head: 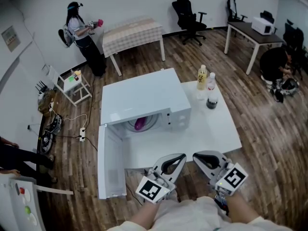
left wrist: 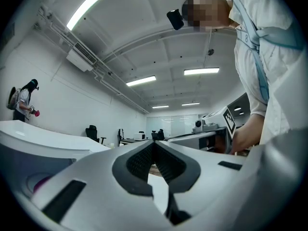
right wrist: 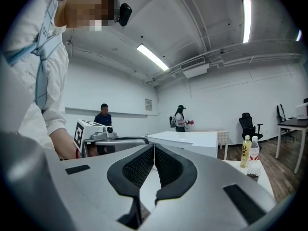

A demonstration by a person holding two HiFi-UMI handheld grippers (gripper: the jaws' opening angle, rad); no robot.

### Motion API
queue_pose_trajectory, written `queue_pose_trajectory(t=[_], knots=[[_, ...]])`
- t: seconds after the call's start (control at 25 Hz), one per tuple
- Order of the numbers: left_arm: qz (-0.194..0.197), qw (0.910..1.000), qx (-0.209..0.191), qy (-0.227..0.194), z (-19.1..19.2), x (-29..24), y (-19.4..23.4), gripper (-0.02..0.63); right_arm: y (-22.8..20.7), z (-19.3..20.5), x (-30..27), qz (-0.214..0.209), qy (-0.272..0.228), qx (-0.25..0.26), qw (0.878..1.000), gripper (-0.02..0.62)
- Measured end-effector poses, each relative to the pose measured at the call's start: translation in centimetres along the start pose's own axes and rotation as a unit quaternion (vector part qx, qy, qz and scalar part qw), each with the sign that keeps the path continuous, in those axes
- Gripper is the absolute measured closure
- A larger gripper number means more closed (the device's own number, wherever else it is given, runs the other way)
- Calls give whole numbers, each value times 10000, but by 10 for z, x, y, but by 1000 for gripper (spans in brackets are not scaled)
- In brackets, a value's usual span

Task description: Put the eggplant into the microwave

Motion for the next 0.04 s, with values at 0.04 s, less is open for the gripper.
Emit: queue_pose_trajectory(t=[0.04], knots=[[11,10000,-9,7,0,0,1,604,0,0,-1,2,6,-4,10000,561]])
Point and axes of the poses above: the fingertips, and each gripper's own axes: x backward along the fingers, y to its left, z out of its underside, the point moved 1 cm from there along x, backward along the fingers, and after that the axes turned 11 degrees about -z, right-handed, at the moved point
